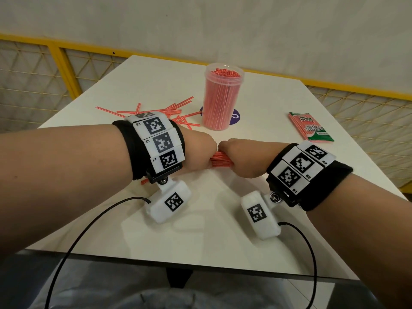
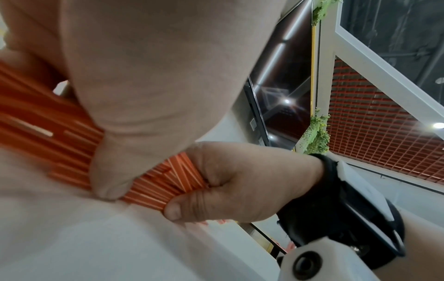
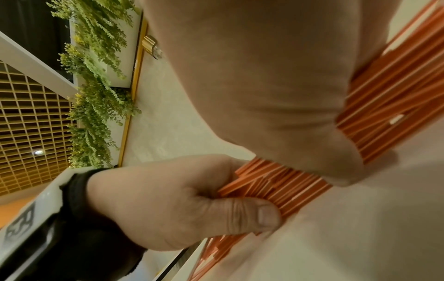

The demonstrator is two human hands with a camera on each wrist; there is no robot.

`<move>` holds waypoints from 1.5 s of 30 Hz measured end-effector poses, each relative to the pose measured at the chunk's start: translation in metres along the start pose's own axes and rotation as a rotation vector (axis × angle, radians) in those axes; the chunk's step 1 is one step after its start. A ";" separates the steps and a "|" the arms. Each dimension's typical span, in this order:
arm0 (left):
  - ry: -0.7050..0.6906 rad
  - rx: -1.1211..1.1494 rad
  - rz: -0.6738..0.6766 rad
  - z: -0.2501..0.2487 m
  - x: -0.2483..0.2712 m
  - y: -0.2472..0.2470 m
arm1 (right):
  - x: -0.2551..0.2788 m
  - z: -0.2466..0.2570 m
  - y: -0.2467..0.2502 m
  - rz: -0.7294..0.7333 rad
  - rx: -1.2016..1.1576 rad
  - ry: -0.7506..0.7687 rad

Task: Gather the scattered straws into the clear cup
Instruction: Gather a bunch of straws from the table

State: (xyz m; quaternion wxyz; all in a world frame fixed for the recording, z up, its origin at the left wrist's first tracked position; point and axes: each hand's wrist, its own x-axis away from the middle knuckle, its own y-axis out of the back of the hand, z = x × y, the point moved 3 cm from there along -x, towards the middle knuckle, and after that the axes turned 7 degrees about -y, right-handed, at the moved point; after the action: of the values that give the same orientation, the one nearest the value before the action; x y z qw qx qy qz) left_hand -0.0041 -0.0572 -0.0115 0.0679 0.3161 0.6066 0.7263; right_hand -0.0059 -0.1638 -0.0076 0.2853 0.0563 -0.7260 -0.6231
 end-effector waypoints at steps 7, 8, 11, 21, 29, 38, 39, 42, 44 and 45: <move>-0.007 -0.039 -0.024 0.002 0.000 0.000 | 0.000 -0.002 0.001 -0.020 -0.008 -0.006; -0.009 -0.020 -0.034 0.004 0.000 0.001 | -0.001 -0.002 0.001 -0.025 0.001 -0.007; -0.018 0.039 -0.047 0.010 0.002 0.001 | -0.002 -0.001 0.002 -0.048 0.001 0.010; -0.015 0.132 -0.027 0.009 0.002 -0.002 | -0.002 0.004 0.003 -0.058 -0.010 0.003; -0.023 0.175 -0.078 0.007 0.002 -0.002 | -0.003 0.002 0.001 -0.070 -0.074 0.059; -0.038 0.053 -0.018 0.000 -0.001 -0.005 | -0.002 0.000 0.002 -0.083 -0.067 0.063; -0.036 0.050 -0.009 0.000 -0.001 -0.006 | -0.002 0.000 0.002 -0.084 -0.071 0.064; -0.040 0.041 0.006 -0.001 0.000 -0.006 | -0.002 0.000 0.003 -0.063 -0.090 0.060; -0.037 0.043 0.003 0.000 0.000 -0.007 | -0.002 0.001 0.002 -0.041 -0.089 0.055; -0.031 0.056 -0.007 0.001 0.000 -0.007 | -0.002 0.001 0.002 -0.032 -0.079 0.053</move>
State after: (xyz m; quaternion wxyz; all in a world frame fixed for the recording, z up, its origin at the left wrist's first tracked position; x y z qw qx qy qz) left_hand -0.0059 -0.0550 -0.0174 0.0710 0.3271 0.6266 0.7038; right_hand -0.0045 -0.1616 -0.0067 0.2966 0.0729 -0.6919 -0.6542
